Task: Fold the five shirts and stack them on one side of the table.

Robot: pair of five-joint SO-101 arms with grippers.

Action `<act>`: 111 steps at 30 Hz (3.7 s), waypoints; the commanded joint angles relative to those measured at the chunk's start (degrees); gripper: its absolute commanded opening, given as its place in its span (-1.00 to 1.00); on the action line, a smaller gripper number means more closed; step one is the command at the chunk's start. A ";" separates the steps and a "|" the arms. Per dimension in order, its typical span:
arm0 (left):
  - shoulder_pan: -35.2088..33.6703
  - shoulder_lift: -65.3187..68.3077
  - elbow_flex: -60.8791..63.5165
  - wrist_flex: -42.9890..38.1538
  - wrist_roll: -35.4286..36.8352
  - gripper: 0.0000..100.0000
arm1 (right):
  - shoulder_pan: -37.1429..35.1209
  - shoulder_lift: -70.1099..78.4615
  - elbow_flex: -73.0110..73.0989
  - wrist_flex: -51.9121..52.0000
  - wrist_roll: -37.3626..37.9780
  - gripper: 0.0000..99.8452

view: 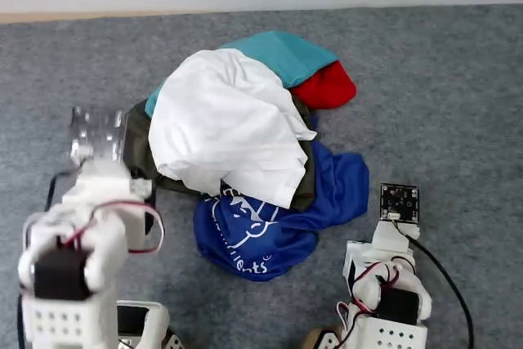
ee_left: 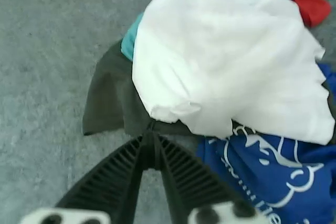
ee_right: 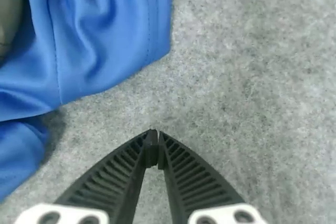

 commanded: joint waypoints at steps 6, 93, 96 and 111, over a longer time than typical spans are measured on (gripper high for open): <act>0.26 16.70 -13.58 10.55 0.09 -0.98 | -0.57 -0.40 0.97 0.31 -0.53 -0.98; 14.86 112.35 -77.67 12.13 -16.62 -0.57 | 3.65 48.48 -77.27 27.74 10.73 -0.98; 14.33 113.05 -79.25 12.13 -16.70 -0.91 | 3.65 48.48 -77.27 27.74 10.73 -0.98; -8.00 103.82 -80.22 13.89 -15.38 -0.99 | 3.47 48.48 -77.27 27.47 10.46 -0.98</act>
